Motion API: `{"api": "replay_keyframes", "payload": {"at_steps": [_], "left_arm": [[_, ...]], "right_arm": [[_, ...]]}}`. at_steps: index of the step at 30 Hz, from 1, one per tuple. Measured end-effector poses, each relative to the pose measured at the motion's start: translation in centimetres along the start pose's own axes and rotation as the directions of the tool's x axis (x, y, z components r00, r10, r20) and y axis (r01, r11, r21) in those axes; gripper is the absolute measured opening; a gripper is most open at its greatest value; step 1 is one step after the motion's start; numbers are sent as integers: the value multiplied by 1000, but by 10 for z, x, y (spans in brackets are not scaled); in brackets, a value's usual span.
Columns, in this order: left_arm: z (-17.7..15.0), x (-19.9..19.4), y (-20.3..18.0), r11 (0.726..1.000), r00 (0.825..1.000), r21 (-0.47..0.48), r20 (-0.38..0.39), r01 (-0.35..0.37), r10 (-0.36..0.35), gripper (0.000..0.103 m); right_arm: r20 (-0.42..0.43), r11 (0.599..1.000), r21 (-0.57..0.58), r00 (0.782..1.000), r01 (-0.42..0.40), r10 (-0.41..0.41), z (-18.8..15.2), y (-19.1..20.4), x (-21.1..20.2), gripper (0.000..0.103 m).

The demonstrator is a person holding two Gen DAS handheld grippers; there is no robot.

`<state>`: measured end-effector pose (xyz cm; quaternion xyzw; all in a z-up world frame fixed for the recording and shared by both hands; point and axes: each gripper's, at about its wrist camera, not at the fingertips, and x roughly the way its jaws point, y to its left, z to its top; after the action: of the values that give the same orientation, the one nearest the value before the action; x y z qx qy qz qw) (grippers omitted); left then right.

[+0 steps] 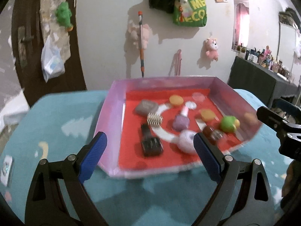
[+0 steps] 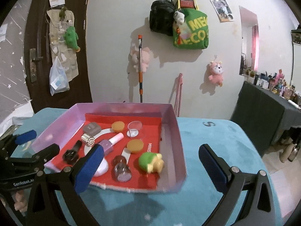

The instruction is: Organize rigid objects

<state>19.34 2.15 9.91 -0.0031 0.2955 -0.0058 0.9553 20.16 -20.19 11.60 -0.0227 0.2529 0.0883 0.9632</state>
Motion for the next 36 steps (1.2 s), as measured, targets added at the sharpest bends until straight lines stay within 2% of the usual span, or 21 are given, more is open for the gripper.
{"api": "replay_keyframes", "payload": {"at_steps": [3,9,12,16,19,22,24,28,36], "left_arm": [[-17,-16,2,999,998,-28,-54,33,-35,94],[-48,-22,-3,1000,987,-15,-160,8,-10,94],[-62,-11,-2,999,972,-35,-236,-14,5,94],[-77,10,1,998,943,-56,-334,-24,3,94],[-83,8,-8,998,948,-3,-314,-57,53,94],[-84,8,-12,997,945,-11,-321,-71,64,97],[-85,10,-9,995,941,-36,-330,-88,71,103],[-85,11,-8,996,943,-41,-328,-82,64,103],[-83,14,-8,996,945,-42,-322,-81,63,103]], "right_arm": [[-36,1000,1,999,-6,6,-8,3,-20,103],[-154,999,10,987,-39,40,-47,15,-37,103],[-234,1000,9,972,-15,17,-69,20,-27,103],[-325,999,8,945,39,-34,-88,16,-6,103],[-385,998,47,923,39,-18,-96,6,3,103],[-419,997,63,908,36,-6,-101,1,8,103],[-420,998,54,907,34,-8,-102,2,7,103],[-429,999,20,903,38,-26,-104,8,6,103],[-431,999,24,902,41,-27,-103,7,8,103]]}}
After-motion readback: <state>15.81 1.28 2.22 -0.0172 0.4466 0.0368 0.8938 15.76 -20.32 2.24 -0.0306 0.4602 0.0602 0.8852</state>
